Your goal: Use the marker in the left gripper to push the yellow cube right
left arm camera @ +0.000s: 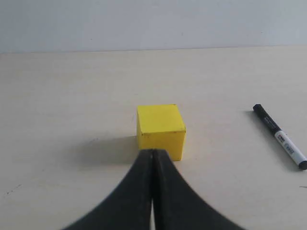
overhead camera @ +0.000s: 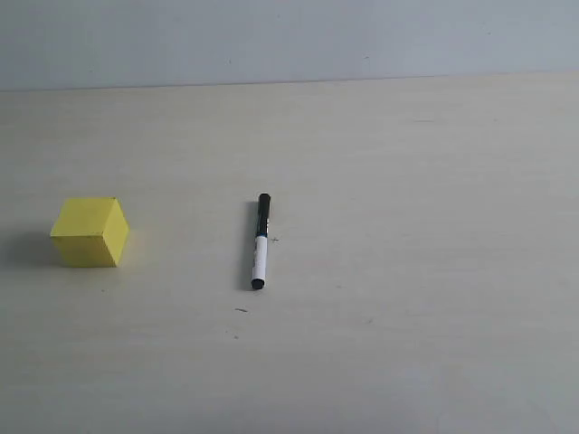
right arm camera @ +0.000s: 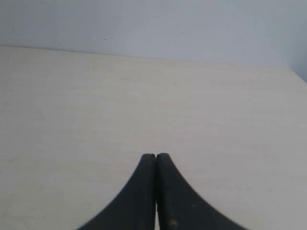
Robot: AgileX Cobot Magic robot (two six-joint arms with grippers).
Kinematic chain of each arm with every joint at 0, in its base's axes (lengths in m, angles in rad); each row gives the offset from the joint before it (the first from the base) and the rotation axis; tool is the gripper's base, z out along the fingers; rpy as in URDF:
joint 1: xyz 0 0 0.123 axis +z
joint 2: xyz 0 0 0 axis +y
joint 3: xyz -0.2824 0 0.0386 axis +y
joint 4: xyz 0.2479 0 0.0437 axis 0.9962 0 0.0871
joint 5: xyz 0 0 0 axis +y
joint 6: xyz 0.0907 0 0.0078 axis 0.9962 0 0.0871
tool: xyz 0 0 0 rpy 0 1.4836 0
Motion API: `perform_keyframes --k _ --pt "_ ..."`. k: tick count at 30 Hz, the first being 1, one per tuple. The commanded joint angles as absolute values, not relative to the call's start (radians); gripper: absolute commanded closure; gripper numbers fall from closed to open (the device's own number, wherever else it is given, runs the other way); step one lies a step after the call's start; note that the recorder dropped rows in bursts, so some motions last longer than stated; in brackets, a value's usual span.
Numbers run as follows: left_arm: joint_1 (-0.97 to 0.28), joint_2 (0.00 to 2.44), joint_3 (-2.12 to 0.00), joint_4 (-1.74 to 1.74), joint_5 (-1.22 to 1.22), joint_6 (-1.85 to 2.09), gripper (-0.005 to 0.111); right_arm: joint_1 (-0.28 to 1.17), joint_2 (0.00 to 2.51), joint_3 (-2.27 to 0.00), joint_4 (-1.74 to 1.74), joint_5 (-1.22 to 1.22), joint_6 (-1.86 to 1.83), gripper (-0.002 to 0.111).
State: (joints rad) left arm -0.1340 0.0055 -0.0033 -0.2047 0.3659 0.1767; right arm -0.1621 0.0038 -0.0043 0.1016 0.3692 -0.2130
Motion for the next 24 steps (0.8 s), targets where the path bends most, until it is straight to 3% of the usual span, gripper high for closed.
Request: perform_keyframes --k 1,19,24 --pt "-0.132 0.000 0.000 -0.205 0.355 0.176 0.107 -0.162 0.000 0.000 0.103 0.357 -0.216 0.108" --pt "-0.132 0.000 0.000 -0.179 0.298 0.191 0.107 -0.162 0.000 0.000 0.103 0.357 -0.216 0.108" --pt "-0.132 0.000 0.000 -0.474 0.120 0.117 0.107 -0.162 0.000 0.000 0.103 0.357 -0.216 0.108"
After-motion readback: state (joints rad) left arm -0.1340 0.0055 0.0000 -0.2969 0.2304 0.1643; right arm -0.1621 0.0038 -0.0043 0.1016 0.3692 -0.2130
